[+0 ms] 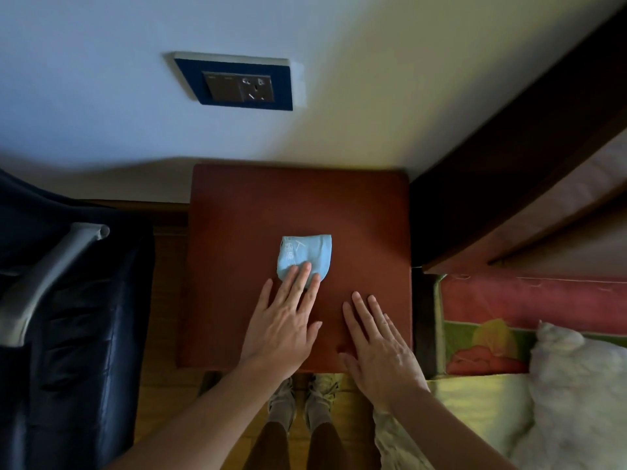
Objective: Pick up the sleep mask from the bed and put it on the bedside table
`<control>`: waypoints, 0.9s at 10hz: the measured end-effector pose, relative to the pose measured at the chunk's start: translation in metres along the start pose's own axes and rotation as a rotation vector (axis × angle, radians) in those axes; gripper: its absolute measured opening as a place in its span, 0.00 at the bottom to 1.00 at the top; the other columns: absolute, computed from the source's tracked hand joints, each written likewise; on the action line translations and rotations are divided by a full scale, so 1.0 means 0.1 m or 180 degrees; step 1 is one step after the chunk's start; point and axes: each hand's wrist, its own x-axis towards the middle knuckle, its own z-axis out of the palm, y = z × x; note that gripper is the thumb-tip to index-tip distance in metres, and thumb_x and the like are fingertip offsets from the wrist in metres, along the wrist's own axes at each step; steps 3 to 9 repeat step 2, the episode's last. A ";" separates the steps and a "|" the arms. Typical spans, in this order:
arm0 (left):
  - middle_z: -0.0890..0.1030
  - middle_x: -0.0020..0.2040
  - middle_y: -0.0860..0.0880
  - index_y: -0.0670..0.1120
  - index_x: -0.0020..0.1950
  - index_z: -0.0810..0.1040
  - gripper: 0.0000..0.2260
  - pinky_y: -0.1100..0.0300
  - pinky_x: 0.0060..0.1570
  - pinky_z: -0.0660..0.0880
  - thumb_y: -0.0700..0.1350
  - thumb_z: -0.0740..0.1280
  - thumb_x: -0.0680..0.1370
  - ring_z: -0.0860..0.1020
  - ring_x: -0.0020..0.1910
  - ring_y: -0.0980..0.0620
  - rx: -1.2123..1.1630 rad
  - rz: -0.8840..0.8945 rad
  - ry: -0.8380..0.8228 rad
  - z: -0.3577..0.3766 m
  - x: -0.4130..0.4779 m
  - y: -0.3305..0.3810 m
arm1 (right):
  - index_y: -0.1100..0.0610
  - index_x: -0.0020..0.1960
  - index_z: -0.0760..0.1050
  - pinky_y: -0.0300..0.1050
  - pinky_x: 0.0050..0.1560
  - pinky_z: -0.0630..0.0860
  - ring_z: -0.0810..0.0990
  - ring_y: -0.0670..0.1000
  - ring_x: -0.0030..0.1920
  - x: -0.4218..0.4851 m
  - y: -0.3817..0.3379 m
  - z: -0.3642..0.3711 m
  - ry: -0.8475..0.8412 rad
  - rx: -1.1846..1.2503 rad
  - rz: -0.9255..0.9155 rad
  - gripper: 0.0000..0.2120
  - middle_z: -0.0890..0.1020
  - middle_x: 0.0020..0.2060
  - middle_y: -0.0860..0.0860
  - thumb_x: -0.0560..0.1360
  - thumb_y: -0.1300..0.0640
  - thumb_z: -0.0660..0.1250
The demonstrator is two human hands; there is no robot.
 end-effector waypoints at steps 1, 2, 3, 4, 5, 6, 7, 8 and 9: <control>0.35 0.80 0.49 0.50 0.79 0.36 0.32 0.42 0.77 0.50 0.59 0.50 0.82 0.37 0.79 0.50 -0.0069 0.0054 -0.0063 -0.16 -0.01 0.00 | 0.50 0.82 0.37 0.53 0.81 0.52 0.38 0.54 0.82 0.02 -0.03 -0.15 -0.0213 0.0059 0.0071 0.37 0.37 0.82 0.50 0.82 0.38 0.52; 0.38 0.81 0.49 0.53 0.80 0.39 0.31 0.42 0.77 0.50 0.58 0.51 0.82 0.43 0.80 0.48 -0.0080 0.0185 0.0118 -0.42 -0.10 -0.01 | 0.47 0.82 0.36 0.54 0.81 0.52 0.40 0.54 0.82 -0.01 -0.10 -0.40 -0.0404 0.0195 -0.0002 0.38 0.39 0.83 0.49 0.82 0.41 0.56; 0.38 0.81 0.49 0.53 0.80 0.39 0.31 0.42 0.77 0.50 0.58 0.51 0.82 0.43 0.80 0.48 -0.0080 0.0185 0.0118 -0.42 -0.10 -0.01 | 0.47 0.82 0.36 0.54 0.81 0.52 0.40 0.54 0.82 -0.01 -0.10 -0.40 -0.0404 0.0195 -0.0002 0.38 0.39 0.83 0.49 0.82 0.41 0.56; 0.38 0.81 0.49 0.53 0.80 0.39 0.31 0.42 0.77 0.50 0.58 0.51 0.82 0.43 0.80 0.48 -0.0080 0.0185 0.0118 -0.42 -0.10 -0.01 | 0.47 0.82 0.36 0.54 0.81 0.52 0.40 0.54 0.82 -0.01 -0.10 -0.40 -0.0404 0.0195 -0.0002 0.38 0.39 0.83 0.49 0.82 0.41 0.56; 0.38 0.81 0.49 0.53 0.80 0.39 0.31 0.42 0.77 0.50 0.58 0.51 0.82 0.43 0.80 0.48 -0.0080 0.0185 0.0118 -0.42 -0.10 -0.01 | 0.47 0.82 0.36 0.54 0.81 0.52 0.40 0.54 0.82 -0.01 -0.10 -0.40 -0.0404 0.0195 -0.0002 0.38 0.39 0.83 0.49 0.82 0.41 0.56; 0.38 0.81 0.49 0.53 0.80 0.39 0.31 0.42 0.77 0.50 0.58 0.51 0.82 0.43 0.80 0.48 -0.0080 0.0185 0.0118 -0.42 -0.10 -0.01 | 0.47 0.82 0.36 0.54 0.81 0.52 0.40 0.54 0.82 -0.01 -0.10 -0.40 -0.0404 0.0195 -0.0002 0.38 0.39 0.83 0.49 0.82 0.41 0.56; 0.38 0.81 0.49 0.53 0.80 0.39 0.31 0.42 0.77 0.50 0.58 0.51 0.82 0.43 0.80 0.48 -0.0080 0.0185 0.0118 -0.42 -0.10 -0.01 | 0.47 0.82 0.36 0.54 0.81 0.52 0.40 0.54 0.82 -0.01 -0.10 -0.40 -0.0404 0.0195 -0.0002 0.38 0.39 0.83 0.49 0.82 0.41 0.56; 0.38 0.81 0.49 0.53 0.80 0.39 0.31 0.42 0.77 0.50 0.58 0.51 0.82 0.43 0.80 0.48 -0.0080 0.0185 0.0118 -0.42 -0.10 -0.01 | 0.47 0.82 0.36 0.54 0.81 0.52 0.40 0.54 0.82 -0.01 -0.10 -0.40 -0.0404 0.0195 -0.0002 0.38 0.39 0.83 0.49 0.82 0.41 0.56; 0.38 0.81 0.49 0.53 0.80 0.39 0.31 0.42 0.77 0.50 0.58 0.51 0.82 0.43 0.80 0.48 -0.0080 0.0185 0.0118 -0.42 -0.10 -0.01 | 0.47 0.82 0.36 0.54 0.81 0.52 0.40 0.54 0.82 -0.01 -0.10 -0.40 -0.0404 0.0195 -0.0002 0.38 0.39 0.83 0.49 0.82 0.41 0.56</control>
